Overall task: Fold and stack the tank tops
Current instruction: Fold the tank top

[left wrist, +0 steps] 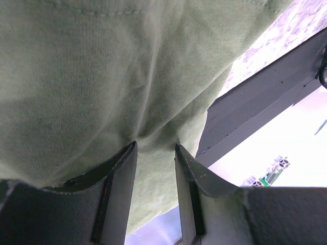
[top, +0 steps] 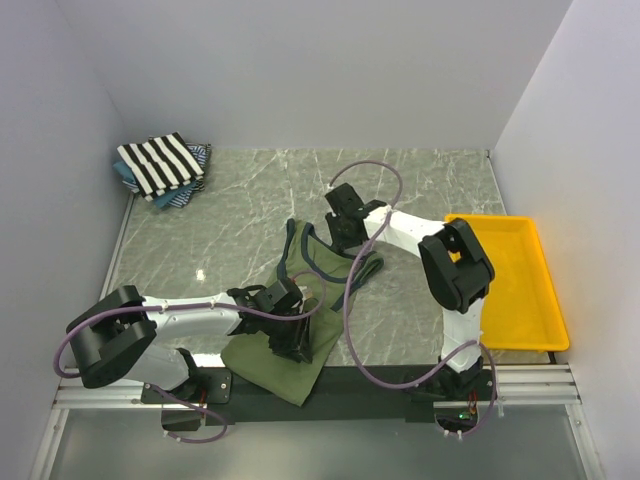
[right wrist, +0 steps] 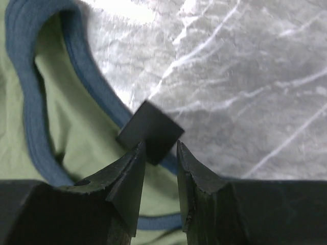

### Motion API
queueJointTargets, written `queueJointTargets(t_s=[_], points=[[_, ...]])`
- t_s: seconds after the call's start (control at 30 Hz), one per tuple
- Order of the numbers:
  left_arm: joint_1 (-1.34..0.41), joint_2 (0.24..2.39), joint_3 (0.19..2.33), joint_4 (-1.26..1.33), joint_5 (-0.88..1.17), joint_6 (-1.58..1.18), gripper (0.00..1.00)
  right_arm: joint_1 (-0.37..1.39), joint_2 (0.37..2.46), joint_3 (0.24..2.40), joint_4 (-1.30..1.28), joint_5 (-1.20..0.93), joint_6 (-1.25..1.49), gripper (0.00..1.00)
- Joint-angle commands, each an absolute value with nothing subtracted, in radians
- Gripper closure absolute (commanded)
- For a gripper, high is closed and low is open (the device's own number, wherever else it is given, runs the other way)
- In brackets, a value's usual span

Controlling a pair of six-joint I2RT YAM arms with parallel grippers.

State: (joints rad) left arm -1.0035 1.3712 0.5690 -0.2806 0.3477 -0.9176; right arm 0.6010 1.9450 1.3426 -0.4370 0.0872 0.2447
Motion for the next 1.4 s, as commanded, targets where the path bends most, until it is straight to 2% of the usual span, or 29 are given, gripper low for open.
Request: queueJointTargets(t_s=[0.0, 0.5, 0.8, 1.0, 1.17, 1.37], points=[[-1.002, 1.376, 0.555, -0.353, 0.331, -0.881, 0.57, 0.606, 1.992, 1.410, -0.466, 0.126, 0.248, 0.62], [-1.002, 1.381, 0.569, -0.367, 0.327, -0.868, 0.57, 0.555, 2.071, 1.529, -0.653, 0.368, 0.333, 0.64], [-0.980, 1.371, 0.581, -0.380, 0.322, -0.851, 0.56, 0.503, 2.073, 1.554, -0.651, 0.371, 0.359, 0.65], [-0.966, 1.364, 0.584, -0.393, 0.322, -0.844, 0.55, 0.557, 1.919, 1.454, -0.505, 0.178, 0.273, 0.64], [-0.922, 1.347, 0.557, -0.391, 0.345, -0.862, 0.56, 0.658, 1.959, 1.483, -0.543, 0.184, 0.235, 0.64], [-0.867, 1.299, 0.572, -0.429, 0.347, -0.853, 0.54, 0.678, 2.026, 1.517, -0.590, 0.242, 0.267, 0.64]])
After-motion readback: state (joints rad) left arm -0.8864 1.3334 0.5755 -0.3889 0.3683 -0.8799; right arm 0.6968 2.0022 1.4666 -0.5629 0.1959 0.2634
